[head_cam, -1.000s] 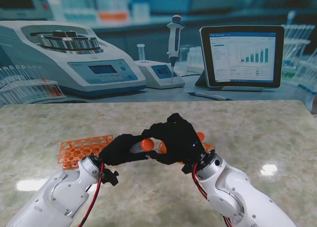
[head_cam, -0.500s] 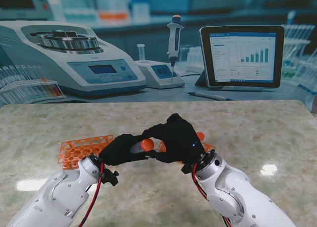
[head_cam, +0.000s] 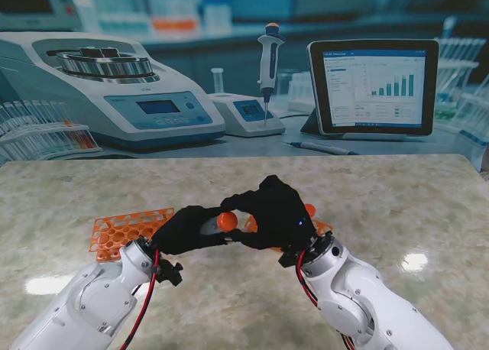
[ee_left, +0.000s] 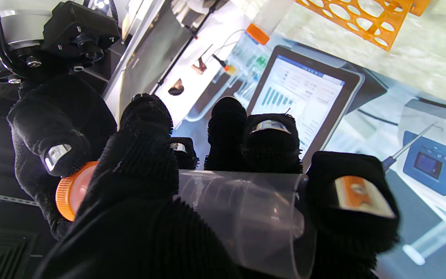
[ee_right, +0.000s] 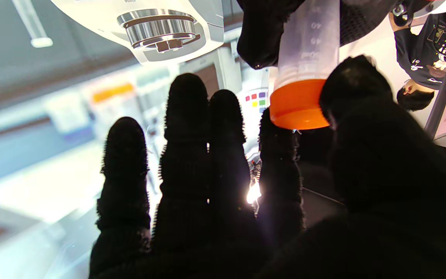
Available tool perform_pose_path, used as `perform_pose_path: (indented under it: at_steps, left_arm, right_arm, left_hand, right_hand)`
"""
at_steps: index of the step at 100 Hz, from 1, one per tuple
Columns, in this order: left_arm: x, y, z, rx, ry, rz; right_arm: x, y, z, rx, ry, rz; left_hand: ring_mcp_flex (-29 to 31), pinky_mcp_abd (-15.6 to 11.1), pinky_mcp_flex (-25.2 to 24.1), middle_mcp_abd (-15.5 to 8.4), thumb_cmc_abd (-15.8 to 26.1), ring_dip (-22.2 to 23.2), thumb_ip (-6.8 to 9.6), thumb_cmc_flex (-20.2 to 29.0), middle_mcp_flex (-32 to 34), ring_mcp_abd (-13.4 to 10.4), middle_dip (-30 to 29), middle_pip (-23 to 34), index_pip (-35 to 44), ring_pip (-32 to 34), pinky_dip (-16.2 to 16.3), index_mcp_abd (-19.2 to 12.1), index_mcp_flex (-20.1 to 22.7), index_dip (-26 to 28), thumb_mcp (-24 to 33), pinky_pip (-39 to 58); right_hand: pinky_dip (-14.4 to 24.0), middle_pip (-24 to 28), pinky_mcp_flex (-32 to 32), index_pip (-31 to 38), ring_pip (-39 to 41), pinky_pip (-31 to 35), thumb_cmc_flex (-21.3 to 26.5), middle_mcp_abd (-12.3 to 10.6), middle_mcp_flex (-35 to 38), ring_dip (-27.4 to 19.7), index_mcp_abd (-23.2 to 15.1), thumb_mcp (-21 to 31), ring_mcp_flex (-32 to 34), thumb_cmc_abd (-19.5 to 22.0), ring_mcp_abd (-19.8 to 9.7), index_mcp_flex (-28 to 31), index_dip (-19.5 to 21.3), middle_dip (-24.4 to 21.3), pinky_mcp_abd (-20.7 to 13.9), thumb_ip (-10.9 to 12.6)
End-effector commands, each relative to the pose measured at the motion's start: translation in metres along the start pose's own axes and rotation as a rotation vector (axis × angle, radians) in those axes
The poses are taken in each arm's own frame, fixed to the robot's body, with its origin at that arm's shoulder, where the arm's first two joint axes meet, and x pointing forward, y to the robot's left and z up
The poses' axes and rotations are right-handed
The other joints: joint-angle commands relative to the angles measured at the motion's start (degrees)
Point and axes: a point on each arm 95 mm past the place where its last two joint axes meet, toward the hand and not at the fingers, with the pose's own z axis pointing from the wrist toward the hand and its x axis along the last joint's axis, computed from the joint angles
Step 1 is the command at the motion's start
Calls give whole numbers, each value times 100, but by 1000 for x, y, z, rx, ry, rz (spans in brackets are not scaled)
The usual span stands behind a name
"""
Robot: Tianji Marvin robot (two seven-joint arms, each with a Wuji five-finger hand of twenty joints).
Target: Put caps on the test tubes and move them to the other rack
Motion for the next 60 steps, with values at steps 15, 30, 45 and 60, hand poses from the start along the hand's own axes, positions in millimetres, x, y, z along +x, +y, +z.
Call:
perform_pose_path:
  at_steps: [15, 30, 45, 60]
  left_arm:
    - [2, 1, 0, 4, 8, -5]
    - [3, 1, 0, 6, 10, -6]
    - [3, 1, 1, 3, 12, -7]
    - [3, 1, 1, 2, 13, -7]
  right_arm:
    - [-1, -5, -2, 0, -25, 16]
    - [-2, -7, -2, 3, -28, 23]
    - [-2, -8, -1, 7, -25, 29]
    - [-1, -8, 0, 10, -17, 31]
  left_hand:
    - [140, -690, 189, -220, 304, 26, -50, 234, -44, -232, -37, 8, 348, 46, 107, -277, 53, 372, 20, 906]
    - [140, -690, 189, -212, 303, 26, -50, 238, -41, -232, -37, 10, 350, 46, 107, -270, 53, 375, 22, 906]
    - [140, -690, 189, -217, 307, 26, -50, 233, -45, -232, -37, 9, 349, 46, 107, -268, 52, 377, 22, 906]
    - [139, -690, 189, -219, 305, 26, -50, 236, -46, -231, -37, 9, 348, 45, 107, -271, 52, 378, 23, 906]
  right_hand:
    - [-78, 80, 78, 1071, 198, 171, 731, -176, 283, 23, -882, 388, 219, 492, -140, 518, 173, 64, -85, 125]
    - [-82, 88, 105, 1111, 234, 192, 739, -194, 344, 26, -940, 398, 261, 499, -142, 581, 199, 70, -82, 121]
    - [-84, 104, 122, 1145, 263, 211, 743, -211, 400, 27, -983, 402, 294, 503, -142, 642, 222, 76, -78, 118]
    - [-78, 153, 176, 1204, 332, 251, 719, -247, 517, 43, -1078, 392, 395, 510, -156, 766, 260, 85, -86, 112]
